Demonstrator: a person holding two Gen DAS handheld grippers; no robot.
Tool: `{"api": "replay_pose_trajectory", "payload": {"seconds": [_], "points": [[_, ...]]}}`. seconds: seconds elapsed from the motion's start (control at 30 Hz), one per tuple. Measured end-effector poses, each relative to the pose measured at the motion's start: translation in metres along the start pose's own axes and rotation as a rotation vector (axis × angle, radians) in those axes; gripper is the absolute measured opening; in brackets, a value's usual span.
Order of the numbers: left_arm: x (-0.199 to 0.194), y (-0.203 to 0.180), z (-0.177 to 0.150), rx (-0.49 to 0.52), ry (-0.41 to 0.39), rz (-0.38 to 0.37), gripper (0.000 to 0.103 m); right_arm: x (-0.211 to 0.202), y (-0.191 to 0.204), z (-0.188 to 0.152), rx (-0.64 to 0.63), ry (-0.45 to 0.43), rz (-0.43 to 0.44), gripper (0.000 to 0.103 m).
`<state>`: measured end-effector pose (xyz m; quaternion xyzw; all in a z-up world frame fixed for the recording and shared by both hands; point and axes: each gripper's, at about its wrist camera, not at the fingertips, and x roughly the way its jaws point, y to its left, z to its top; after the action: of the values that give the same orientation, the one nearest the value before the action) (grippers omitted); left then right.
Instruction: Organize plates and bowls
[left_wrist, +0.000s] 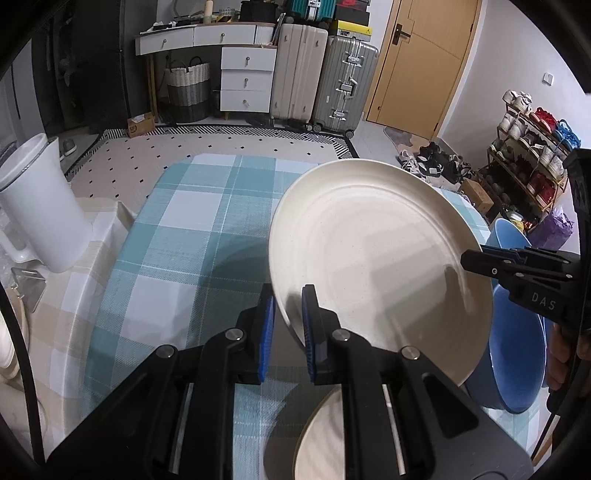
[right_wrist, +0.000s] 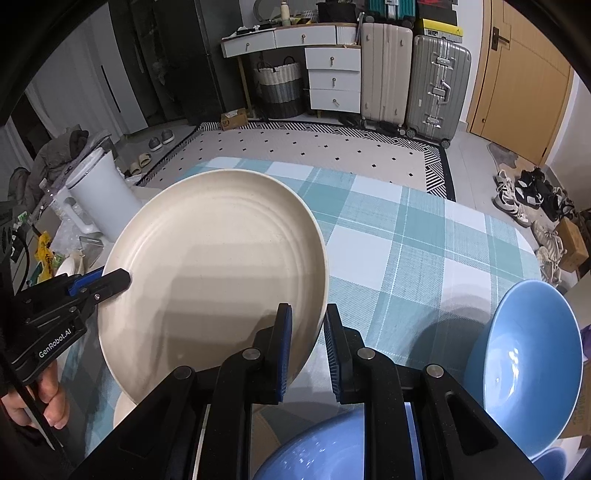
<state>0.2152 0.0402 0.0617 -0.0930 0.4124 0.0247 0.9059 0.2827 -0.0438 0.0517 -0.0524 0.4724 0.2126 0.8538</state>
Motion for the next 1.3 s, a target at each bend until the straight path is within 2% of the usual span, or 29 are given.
{"api": "replay_pose_trajectory", "payload": {"seconds": [0.7, 1.3], "points": [[-0.057, -0.005, -0.037, 0.006, -0.055, 0.026, 0.01, -0.05, 0.022, -0.037, -0.025, -0.081, 0.04, 0.02], [-0.079, -0.006, -0.08, 0.022, -0.069, 0.02, 0.011, -0.06, 0.035, -0.079, -0.026, -0.112, 0.056, 0.02]]}}
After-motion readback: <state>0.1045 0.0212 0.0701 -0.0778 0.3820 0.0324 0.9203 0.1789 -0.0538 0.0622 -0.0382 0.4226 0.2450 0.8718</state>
